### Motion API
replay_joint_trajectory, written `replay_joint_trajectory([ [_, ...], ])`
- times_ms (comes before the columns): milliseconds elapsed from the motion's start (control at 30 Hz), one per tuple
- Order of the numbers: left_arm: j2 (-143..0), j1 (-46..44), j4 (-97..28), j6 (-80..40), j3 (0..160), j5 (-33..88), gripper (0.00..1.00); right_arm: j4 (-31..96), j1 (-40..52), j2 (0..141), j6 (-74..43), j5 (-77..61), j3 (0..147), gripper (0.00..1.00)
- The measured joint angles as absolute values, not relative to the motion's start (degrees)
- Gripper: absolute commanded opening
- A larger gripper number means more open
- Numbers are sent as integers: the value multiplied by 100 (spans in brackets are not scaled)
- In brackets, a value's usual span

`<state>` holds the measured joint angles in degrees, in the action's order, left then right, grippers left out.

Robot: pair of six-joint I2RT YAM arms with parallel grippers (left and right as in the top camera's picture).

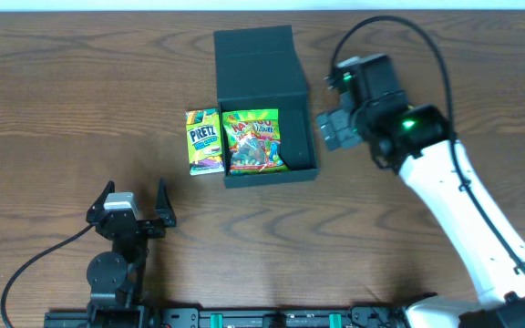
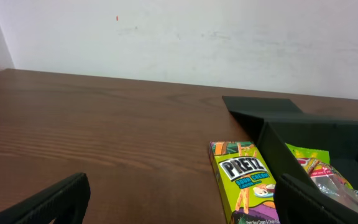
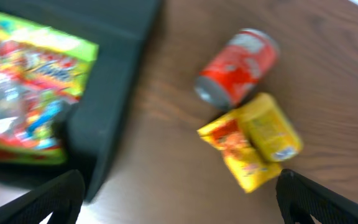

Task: Pack container
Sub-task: 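Move the right gripper back right to the red chip can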

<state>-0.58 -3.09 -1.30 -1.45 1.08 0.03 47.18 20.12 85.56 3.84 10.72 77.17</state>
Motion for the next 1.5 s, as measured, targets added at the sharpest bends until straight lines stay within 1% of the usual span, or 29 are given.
replay_joint_trajectory([
  [67, -58, -309, -130, -145, 108, 5, 95, 4501, 1675, 8556, 307, 1094, 7717, 99],
  [133, -58, -309, -130, -145, 108, 3, 95, 4375, 1406, 8556, -10, 1105, 7717, 99],
  [367, -58, -309, -130, -145, 108, 3, 95, 4226, 408, 8643, -1949, 823, 7717, 99],
  [467, -58, -309, -130, -145, 108, 3, 95, 4101, 233, 8858, -2622, 598, 7717, 99],
  [633, -58, -309, -130, -145, 108, 3, 95, 3667, 226, 9327, -3284, 329, 7717, 99],
  [833, -58, -309, -130, -145, 108, 3, 95, 3079, 226, 9817, -3531, 43, 7717, 99],
  [1100, -58, -309, -130, -145, 108, 3, 95, 2958, 226, 10532, -3645, -27, 7931, 99],
  [1500, -58, -309, -130, -145, 108, 3, 96, 2652, 298, 11406, -3848, -30, 8678, 99],
])
